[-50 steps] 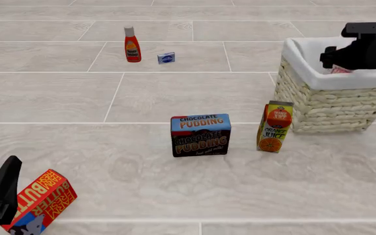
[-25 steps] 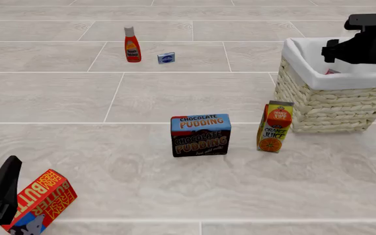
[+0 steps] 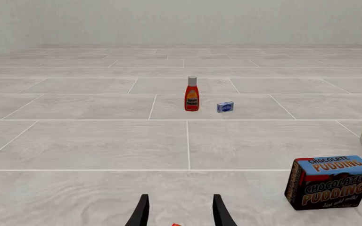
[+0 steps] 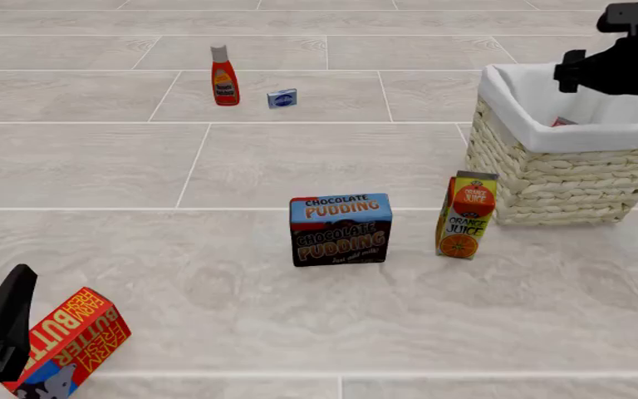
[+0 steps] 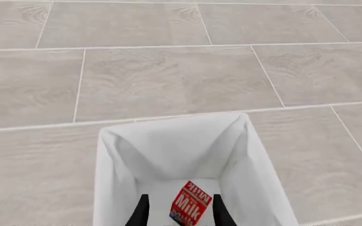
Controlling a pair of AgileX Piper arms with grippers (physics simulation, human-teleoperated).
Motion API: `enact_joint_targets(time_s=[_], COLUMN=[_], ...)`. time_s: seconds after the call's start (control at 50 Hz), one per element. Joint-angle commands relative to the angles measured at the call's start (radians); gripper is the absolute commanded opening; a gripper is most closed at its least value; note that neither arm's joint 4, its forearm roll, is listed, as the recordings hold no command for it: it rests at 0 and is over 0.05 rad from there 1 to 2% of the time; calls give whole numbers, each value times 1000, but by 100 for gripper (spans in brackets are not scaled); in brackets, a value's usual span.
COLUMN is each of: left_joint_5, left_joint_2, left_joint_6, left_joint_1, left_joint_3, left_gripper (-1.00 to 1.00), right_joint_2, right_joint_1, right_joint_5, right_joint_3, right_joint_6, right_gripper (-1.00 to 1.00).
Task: Pick the milk and place it in the basket.
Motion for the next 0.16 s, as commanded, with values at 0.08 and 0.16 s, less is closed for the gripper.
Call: enact_joint_targets(time_s=[0.08,0.16], left_joint_5=[0,0], left_joint_2=[0,0], left_joint_6=[0,0], left_joint_1=[0,0], left_joint_3=[0,0], left_gripper=[100,100], right_joint_2=[-45,-59], right_joint_1=[3,11], right_joint_5=[-11,-26], right_joint_3=[45,66], right_joint_6=[11,19], right_gripper=[100,100])
